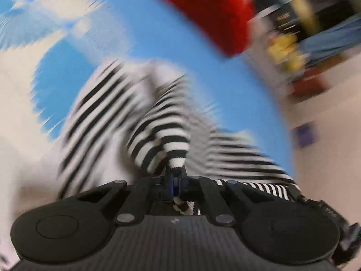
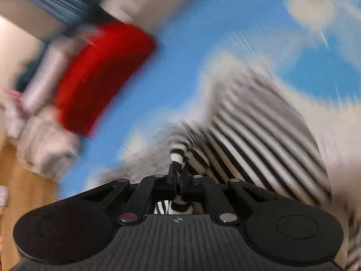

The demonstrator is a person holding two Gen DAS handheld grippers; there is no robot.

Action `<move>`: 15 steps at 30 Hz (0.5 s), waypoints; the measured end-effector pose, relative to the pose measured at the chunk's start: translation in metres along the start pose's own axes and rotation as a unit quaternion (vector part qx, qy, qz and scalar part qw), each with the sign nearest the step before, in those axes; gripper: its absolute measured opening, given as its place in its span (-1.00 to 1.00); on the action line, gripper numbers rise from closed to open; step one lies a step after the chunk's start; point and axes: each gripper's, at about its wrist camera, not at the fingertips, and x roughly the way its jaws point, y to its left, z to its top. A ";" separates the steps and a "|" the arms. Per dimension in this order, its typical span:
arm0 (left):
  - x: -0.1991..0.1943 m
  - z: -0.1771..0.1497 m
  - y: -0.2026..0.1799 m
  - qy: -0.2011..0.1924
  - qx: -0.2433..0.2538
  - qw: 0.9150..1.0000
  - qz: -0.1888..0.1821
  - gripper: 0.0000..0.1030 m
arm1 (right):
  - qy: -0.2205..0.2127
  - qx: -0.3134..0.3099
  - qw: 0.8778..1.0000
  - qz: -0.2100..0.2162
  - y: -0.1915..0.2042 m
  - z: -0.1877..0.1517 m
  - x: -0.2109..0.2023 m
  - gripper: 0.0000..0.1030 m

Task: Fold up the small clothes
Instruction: 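Lift the hem with both grippers and fold it toward the hood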

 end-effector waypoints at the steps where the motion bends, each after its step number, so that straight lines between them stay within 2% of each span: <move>1: -0.007 0.002 -0.004 -0.010 0.006 1.000 -0.017 -0.93 | -0.030 -0.023 0.999 0.020 0.010 0.006 -0.013 -0.96; 3: -0.012 0.001 0.000 -0.002 0.001 1.000 -0.024 -0.93 | -0.064 -0.050 0.996 0.034 0.017 0.014 -0.032 -0.96; 5: 0.002 -0.006 0.014 0.056 -0.009 0.998 0.017 -0.92 | -0.040 -0.037 0.998 0.017 0.007 0.012 -0.031 -0.96; 6: 0.013 -0.012 0.022 0.093 -0.011 0.994 0.054 -0.92 | -0.007 -0.030 0.999 -0.013 -0.002 0.008 -0.022 -0.96; 7: 0.025 -0.019 0.029 0.129 -0.007 0.987 0.093 -0.89 | 0.027 -0.020 0.998 -0.061 -0.015 0.003 -0.011 -0.96; 8: 0.032 -0.024 0.033 0.151 -0.005 0.982 0.114 -0.62 | 0.059 -0.010 0.992 -0.110 -0.026 -0.002 -0.001 -0.95; 9: 0.035 -0.027 0.035 0.158 -0.006 0.979 0.127 -0.55 | 0.101 0.000 0.981 -0.164 -0.041 -0.008 0.012 -0.81; 10: 0.031 -0.026 0.033 0.151 -0.005 0.980 0.129 -0.51 | 0.128 0.011 0.974 -0.189 -0.052 -0.013 0.019 -0.68; 11: 0.026 -0.022 0.028 0.139 0.003 0.982 0.127 -0.46 | 0.133 0.026 0.970 -0.199 -0.058 -0.015 0.021 -0.50; 12: 0.018 -0.017 0.021 0.118 0.016 0.985 0.123 -0.44 | 0.123 0.034 0.972 -0.195 -0.058 -0.014 0.017 -0.42; 14: -0.001 -0.010 0.003 0.062 0.049 0.990 0.115 -0.29 | 0.086 0.007 0.980 -0.181 -0.042 -0.007 0.007 -0.42; 15: -0.010 -0.009 -0.006 0.036 0.074 0.991 0.109 -0.27 | 0.044 -0.026 0.984 -0.172 -0.027 -0.003 -0.003 -0.40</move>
